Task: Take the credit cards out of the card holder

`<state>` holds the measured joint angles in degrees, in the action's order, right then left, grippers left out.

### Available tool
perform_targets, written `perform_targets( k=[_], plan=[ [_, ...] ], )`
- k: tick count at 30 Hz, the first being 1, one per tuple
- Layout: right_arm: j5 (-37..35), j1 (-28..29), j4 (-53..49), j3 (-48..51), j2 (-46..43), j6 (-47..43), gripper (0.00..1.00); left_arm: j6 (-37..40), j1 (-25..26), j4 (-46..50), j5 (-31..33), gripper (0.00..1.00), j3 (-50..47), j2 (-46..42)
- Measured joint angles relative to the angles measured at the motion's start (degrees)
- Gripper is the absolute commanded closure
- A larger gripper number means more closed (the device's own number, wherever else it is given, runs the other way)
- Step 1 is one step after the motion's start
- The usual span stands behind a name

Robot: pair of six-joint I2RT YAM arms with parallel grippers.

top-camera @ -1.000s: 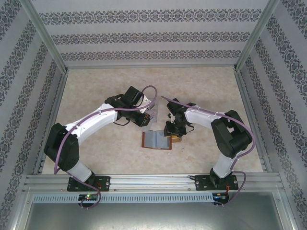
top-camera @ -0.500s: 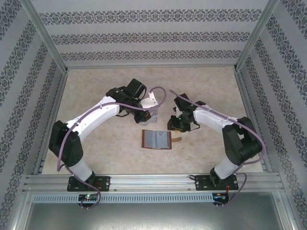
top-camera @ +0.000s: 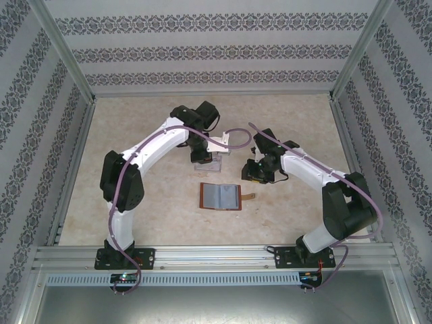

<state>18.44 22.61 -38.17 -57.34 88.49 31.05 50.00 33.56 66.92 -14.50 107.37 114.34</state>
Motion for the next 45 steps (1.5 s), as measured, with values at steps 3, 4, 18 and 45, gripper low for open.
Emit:
perform_targets(
  k=[3,4,18,45],
  plan=[
    [0.0,-0.76,-0.26,0.76,-0.94,0.0,0.65,2.97,-0.35,0.81,0.76,1.0,4.42,2.49],
    [-0.02,-0.98,-0.39,1.03,-1.27,0.0,0.64,3.91,-0.55,1.05,1.18,1.0,5.97,3.34],
    [-0.15,-4.07,-0.83,3.15,-2.95,-0.24,0.64,10.14,-2.08,3.91,5.6,1.0,20.44,15.3],
    [0.07,-6.03,-0.83,3.52,-1.55,-1.51,0.64,11.82,-2.56,10.4,9.68,0.79,30.58,26.25]
  ],
)
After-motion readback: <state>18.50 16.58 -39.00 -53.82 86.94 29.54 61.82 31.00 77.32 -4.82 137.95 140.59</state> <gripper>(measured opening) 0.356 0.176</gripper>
